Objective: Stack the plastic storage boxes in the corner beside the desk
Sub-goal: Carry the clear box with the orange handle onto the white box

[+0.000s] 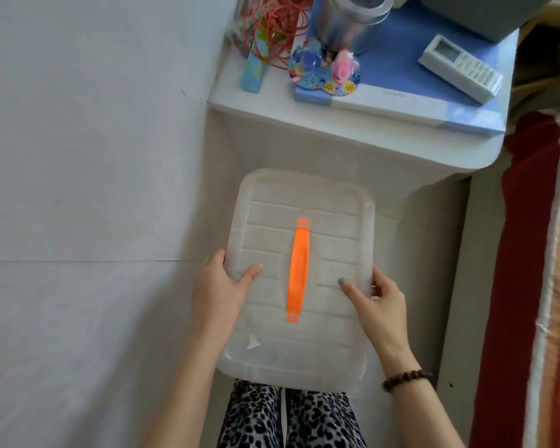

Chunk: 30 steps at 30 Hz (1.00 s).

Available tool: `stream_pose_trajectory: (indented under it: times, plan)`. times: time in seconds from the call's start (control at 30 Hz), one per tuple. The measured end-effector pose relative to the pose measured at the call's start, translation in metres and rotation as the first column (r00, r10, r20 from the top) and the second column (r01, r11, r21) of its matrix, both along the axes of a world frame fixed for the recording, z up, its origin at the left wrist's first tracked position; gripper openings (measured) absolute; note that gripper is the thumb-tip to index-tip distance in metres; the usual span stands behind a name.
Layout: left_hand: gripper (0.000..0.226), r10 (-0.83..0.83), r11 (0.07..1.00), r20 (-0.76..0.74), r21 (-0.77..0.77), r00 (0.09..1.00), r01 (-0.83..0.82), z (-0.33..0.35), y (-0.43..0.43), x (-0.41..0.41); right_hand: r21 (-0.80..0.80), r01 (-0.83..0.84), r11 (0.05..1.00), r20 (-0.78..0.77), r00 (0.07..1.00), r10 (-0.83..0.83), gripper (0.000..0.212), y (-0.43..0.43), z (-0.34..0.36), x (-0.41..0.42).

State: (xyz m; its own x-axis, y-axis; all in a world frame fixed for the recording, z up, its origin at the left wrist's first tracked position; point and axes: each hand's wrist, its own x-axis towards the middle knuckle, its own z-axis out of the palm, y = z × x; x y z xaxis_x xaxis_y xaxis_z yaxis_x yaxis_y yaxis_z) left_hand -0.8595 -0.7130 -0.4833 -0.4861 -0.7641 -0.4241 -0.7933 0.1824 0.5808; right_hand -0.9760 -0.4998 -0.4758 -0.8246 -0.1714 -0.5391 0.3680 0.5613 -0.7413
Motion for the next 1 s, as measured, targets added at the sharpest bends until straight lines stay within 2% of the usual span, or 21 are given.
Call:
stream_pose_trajectory:
  times: [0.1, 0.23, 0.43, 0.87, 1.0]
  plan:
    - [0.054, -0.010, 1.000, 0.019, -0.008, 1.000, 0.010, -0.026, -0.002, -0.005, 0.021, -0.009, 1.000, 0.009, 1.000, 0.009, 0.016, -0.001, -0.027, -0.006]
    - [0.059, -0.003, 1.000, 0.029, 0.012, 1.000, 0.003, -0.064, -0.004, -0.009, 0.063, -0.013, 0.998, -0.004, 1.000, 0.013, 0.015, -0.003, -0.061, -0.011]
    - [0.053, -0.022, 0.998, 0.037, 0.068, 0.999, 0.019, -0.115, -0.006, -0.014, 0.102, -0.015, 0.995, 0.014, 1.000, 0.013, 0.014, -0.011, -0.109, -0.019]
    - [0.067, -0.085, 0.991, 0.058, 0.110, 0.995, 0.078, -0.194, -0.019, -0.020, 0.224, -0.136, 0.965, 0.133, 0.985, 0.108, 0.032, -0.016, -0.185, -0.032]
    - [0.065, -0.103, 0.992, 0.108, 0.081, 0.989, 0.095, -0.210, -0.018, -0.019, 0.233, -0.173, 0.957, 0.174, 0.976, 0.134, 0.027, -0.021, -0.200, -0.031]
